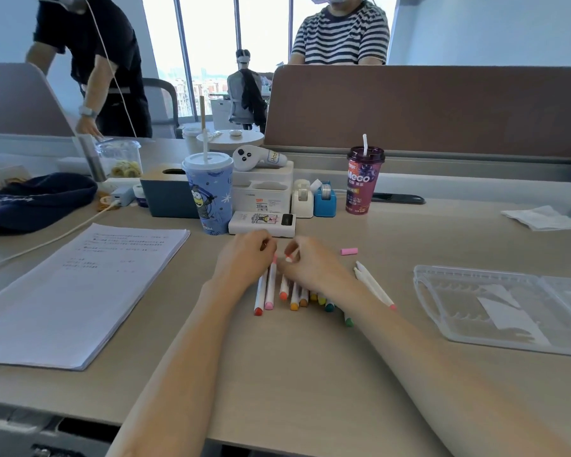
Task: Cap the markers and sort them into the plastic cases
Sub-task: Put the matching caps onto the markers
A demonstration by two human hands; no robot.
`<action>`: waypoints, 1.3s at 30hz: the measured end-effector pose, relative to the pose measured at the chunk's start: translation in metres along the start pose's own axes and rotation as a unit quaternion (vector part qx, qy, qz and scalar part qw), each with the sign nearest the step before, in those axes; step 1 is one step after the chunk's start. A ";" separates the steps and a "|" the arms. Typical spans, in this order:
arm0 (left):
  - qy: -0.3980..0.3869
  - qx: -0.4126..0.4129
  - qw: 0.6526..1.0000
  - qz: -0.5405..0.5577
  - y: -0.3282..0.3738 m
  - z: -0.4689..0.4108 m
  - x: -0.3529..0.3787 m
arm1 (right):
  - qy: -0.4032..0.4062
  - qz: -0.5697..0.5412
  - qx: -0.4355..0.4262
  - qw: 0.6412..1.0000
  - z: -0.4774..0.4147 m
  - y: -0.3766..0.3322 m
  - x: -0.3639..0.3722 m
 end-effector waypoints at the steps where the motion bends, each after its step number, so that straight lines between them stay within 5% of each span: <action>1: 0.008 0.005 1.000 -0.003 0.000 0.000 -0.001 | 0.002 0.003 -0.002 1.000 -0.002 0.000 0.002; 9: -0.024 0.033 0.999 0.019 0.007 0.001 0.007 | 0.047 0.009 0.022 0.999 -0.003 0.042 -0.020; 21: -0.143 0.200 0.969 -0.038 0.046 0.017 0.047 | 0.100 0.030 0.029 0.994 0.016 0.108 -0.050; 32: -0.082 0.181 0.980 -0.030 0.067 -0.013 0.056 | 0.025 0.036 0.057 0.997 0.022 0.117 -0.071; 39: -0.140 0.183 0.965 -0.123 0.093 -0.048 0.093 | -0.020 0.070 0.087 0.994 0.026 0.122 -0.070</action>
Point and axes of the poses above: each hand's wrist, its own z-axis away from the middle knuckle, its own x-axis out of the palm, y = z × x, the point moved 3 cm from there along -z, towards the middle knuckle, and after that the axes turned 5 degrees about z, right-handed, at the moved point
